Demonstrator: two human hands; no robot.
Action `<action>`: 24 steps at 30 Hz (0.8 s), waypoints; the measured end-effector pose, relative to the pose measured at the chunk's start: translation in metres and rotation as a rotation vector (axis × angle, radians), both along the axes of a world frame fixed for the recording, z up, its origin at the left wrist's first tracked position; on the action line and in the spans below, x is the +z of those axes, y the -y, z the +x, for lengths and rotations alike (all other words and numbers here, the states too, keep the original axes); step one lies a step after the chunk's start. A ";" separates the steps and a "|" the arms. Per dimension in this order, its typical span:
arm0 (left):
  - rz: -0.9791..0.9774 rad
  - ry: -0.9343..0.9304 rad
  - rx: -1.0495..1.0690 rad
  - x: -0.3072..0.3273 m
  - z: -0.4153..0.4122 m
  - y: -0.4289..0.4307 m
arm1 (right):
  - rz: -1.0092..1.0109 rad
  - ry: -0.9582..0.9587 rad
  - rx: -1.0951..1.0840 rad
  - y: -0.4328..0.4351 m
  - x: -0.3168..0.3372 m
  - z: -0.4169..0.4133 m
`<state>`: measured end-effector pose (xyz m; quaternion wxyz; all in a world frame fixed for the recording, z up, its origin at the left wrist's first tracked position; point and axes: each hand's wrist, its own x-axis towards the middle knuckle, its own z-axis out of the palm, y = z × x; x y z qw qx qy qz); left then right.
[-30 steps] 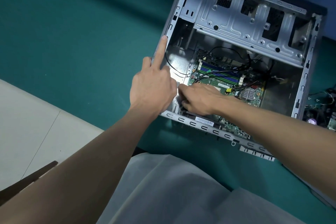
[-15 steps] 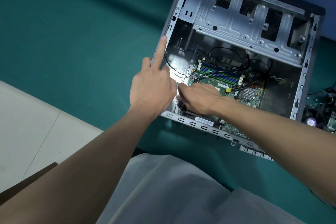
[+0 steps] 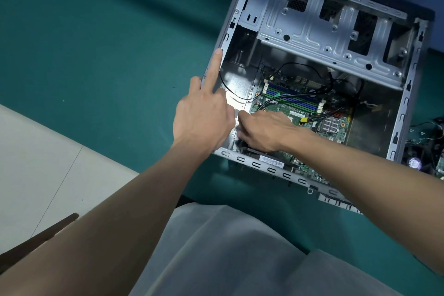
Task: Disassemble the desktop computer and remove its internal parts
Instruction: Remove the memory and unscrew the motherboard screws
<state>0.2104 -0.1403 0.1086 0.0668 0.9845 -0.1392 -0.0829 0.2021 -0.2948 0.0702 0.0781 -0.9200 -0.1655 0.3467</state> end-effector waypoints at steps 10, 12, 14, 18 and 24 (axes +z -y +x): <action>0.018 -0.001 -0.002 0.001 0.000 0.000 | 0.037 -0.094 -0.041 0.000 0.002 0.001; 0.009 -0.006 -0.001 0.001 0.000 0.001 | -0.014 -0.045 -0.020 0.000 0.001 0.000; 0.006 -0.006 -0.001 0.002 0.001 0.000 | -0.010 0.016 -0.020 0.000 0.000 -0.001; 0.008 -0.006 0.002 0.001 0.000 0.000 | 0.055 -0.027 -0.059 0.000 0.002 0.000; -0.003 -0.007 -0.001 0.001 0.000 0.000 | -0.023 0.015 -0.057 0.001 0.002 -0.001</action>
